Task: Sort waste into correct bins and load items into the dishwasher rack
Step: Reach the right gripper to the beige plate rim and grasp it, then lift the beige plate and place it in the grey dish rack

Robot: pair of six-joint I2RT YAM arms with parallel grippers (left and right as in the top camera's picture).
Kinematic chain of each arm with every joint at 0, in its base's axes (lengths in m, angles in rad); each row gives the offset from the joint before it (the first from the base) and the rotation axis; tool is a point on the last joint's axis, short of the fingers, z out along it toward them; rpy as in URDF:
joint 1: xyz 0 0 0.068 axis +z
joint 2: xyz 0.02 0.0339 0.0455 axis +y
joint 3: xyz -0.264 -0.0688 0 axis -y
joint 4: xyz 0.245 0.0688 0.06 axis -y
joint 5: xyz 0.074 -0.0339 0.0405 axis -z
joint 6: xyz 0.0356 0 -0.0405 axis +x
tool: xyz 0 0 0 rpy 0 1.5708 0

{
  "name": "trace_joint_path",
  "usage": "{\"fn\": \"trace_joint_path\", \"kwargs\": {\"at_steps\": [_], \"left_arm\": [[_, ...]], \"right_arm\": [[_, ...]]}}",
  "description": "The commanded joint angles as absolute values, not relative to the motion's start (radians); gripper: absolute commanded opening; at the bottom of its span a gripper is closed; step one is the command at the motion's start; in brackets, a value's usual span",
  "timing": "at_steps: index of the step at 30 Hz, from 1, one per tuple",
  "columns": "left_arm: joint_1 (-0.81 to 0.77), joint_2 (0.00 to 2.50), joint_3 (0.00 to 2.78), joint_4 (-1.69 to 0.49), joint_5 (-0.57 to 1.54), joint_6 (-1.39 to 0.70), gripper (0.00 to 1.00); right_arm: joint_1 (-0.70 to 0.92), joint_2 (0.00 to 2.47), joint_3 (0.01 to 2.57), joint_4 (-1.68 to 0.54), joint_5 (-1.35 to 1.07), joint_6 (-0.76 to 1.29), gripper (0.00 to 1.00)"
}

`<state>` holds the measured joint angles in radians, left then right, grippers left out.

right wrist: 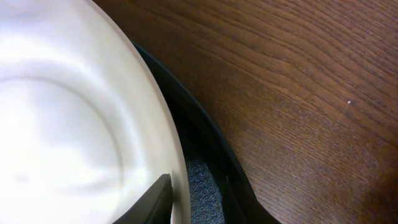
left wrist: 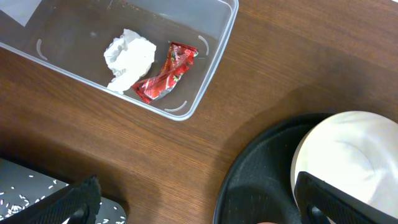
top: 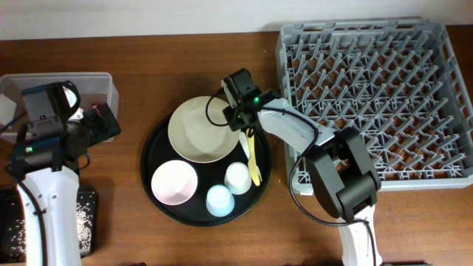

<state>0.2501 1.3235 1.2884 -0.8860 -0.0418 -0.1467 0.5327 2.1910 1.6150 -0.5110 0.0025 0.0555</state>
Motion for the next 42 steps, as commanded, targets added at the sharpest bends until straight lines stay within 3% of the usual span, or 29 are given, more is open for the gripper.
{"fn": "trace_joint_path", "kwargs": {"at_steps": [1,6,15,17,23,30,33,38,42], "left_arm": [[0.253,1.314,1.298,-0.884,-0.042,-0.142,0.99],[0.253,1.314,1.298,-0.884,-0.042,-0.141,0.99],[0.253,1.314,1.298,-0.884,-0.042,-0.142,0.99],[0.253,1.314,1.298,-0.884,-0.042,-0.141,0.99],[0.253,1.314,1.298,-0.884,-0.042,-0.142,0.99],[0.253,1.314,1.297,-0.884,-0.042,-0.142,0.99],[0.253,1.314,1.297,-0.884,-0.042,-0.141,0.99],[0.253,1.314,1.297,-0.884,-0.042,-0.142,0.99],[0.253,1.314,1.297,-0.884,-0.042,-0.141,0.99]], "right_arm": [[0.537,2.144,1.629,-0.513,0.004,0.060,0.36],[0.548,2.143,1.689,-0.559,0.000,0.060,0.31],[0.564,2.149,1.692,-0.605,0.012,0.060,0.34],[0.564,2.149,1.692,-0.606,0.012,0.060,0.25],[0.564,2.151,1.692,-0.614,0.012,0.060,0.25],[0.563,2.152,1.687,-0.620,0.012,0.060,0.04],[0.562,2.139,1.688,-0.541,0.011,0.061,0.04],[0.561,1.981,1.747,-0.538,0.011,0.060,0.04],[0.554,1.721,1.747,-0.581,0.076,0.015,0.04]]}}
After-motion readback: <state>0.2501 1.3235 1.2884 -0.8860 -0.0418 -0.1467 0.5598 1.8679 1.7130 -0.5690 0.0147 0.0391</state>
